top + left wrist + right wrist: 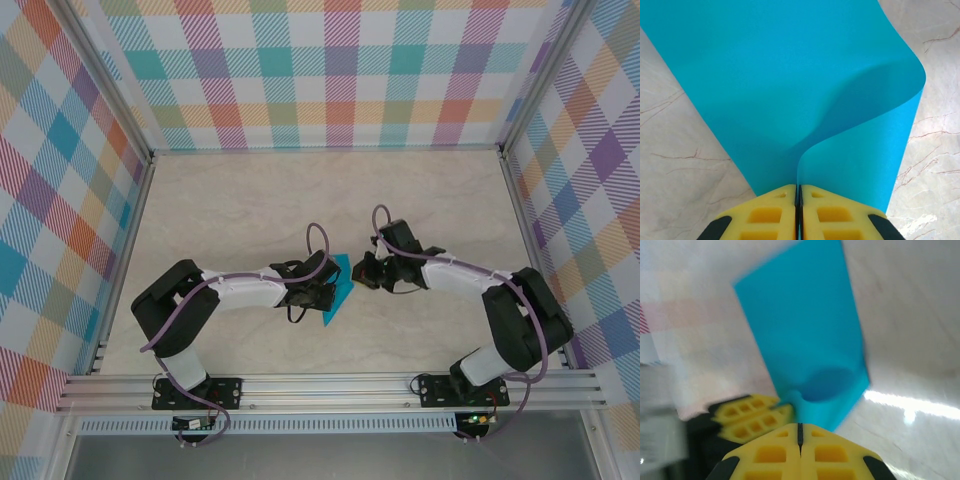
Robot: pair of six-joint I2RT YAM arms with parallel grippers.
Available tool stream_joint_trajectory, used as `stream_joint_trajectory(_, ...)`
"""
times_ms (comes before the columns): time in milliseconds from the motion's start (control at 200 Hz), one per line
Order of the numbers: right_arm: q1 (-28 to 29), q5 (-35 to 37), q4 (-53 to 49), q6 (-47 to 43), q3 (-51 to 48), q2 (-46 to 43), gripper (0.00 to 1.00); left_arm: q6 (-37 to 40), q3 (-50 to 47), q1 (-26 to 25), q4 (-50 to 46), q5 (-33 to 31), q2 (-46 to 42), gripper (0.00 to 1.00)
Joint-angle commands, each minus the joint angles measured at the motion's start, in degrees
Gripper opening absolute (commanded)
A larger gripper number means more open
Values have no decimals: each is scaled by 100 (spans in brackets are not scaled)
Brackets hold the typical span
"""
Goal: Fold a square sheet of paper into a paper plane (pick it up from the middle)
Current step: Third fold the triangle at the center of the table.
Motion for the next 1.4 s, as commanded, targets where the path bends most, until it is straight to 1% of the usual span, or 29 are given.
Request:
stream_joint_trajectory(0, 212, -436, 1106, 699, -327, -15, 1, 18, -128, -2, -51, 35, 65, 10)
stream_joint_trajectory(205, 494, -458, 1463, 897, -422, 284, 1, 10, -127, -6, -67, 52, 83, 10)
stream_joint_trajectory(355, 544, -554, 1566, 899, -316, 471, 1, 15, -116, -7, -80, 59, 79, 10)
stream_joint_trajectory(460, 582, -480, 1507, 888, -236, 631, 1, 18, -117, -6, -93, 57, 70, 10)
stream_joint_trajectory(615, 598, -559, 1711, 912, -246, 883, 1, 24, -123, -7, -102, 63, 74, 10)
stream_joint_trajectory(715, 591, -520, 1610, 855, -278, 860, 1, 33, -114, -4, -119, 60, 70, 10)
stream_joint_trajectory(875, 590, -222, 1228, 671, -350, 739, 2, 21, -111, -7, -132, 37, 74, 10)
stream_joint_trajectory(1130, 594, -208, 1339, 664, -348, 1183, 2, 18, -150, -7, -119, 61, 123, 10)
stream_joint_trajectory(1225, 583, -209, 1207, 652, -327, 1088, 3, 10, -156, -3, -120, 48, 123, 10)
stream_joint_trajectory(1395, 475, -269, 928, 454, -202, 522, 6, 2, -170, -6, -145, 10, 107, 10)
